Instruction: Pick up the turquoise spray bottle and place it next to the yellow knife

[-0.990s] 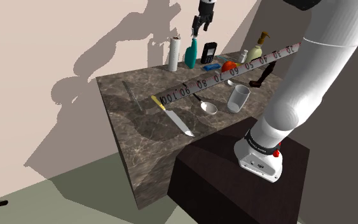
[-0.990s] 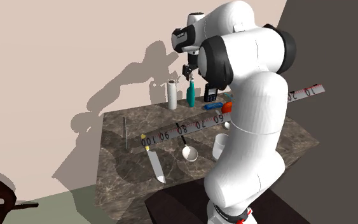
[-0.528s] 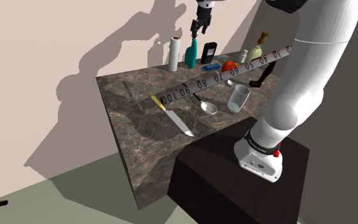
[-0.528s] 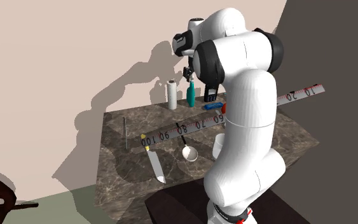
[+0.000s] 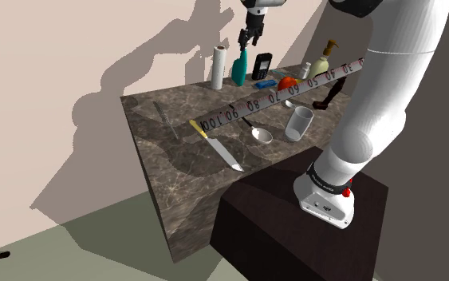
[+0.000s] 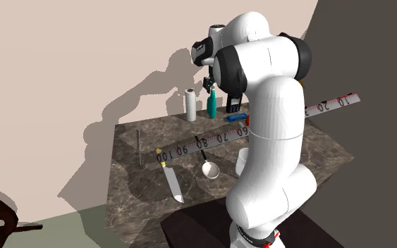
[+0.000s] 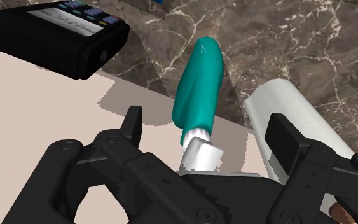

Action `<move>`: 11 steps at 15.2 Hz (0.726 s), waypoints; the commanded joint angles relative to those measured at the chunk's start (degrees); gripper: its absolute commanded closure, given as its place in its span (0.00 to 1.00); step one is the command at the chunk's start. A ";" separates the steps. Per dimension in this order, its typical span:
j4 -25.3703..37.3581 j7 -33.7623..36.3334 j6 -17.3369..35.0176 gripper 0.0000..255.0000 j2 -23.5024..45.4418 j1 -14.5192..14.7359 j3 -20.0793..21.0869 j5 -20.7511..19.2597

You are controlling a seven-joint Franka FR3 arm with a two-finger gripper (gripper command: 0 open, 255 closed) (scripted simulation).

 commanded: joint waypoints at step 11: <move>-0.01 0.00 0.02 1.00 0.01 0.00 0.00 0.00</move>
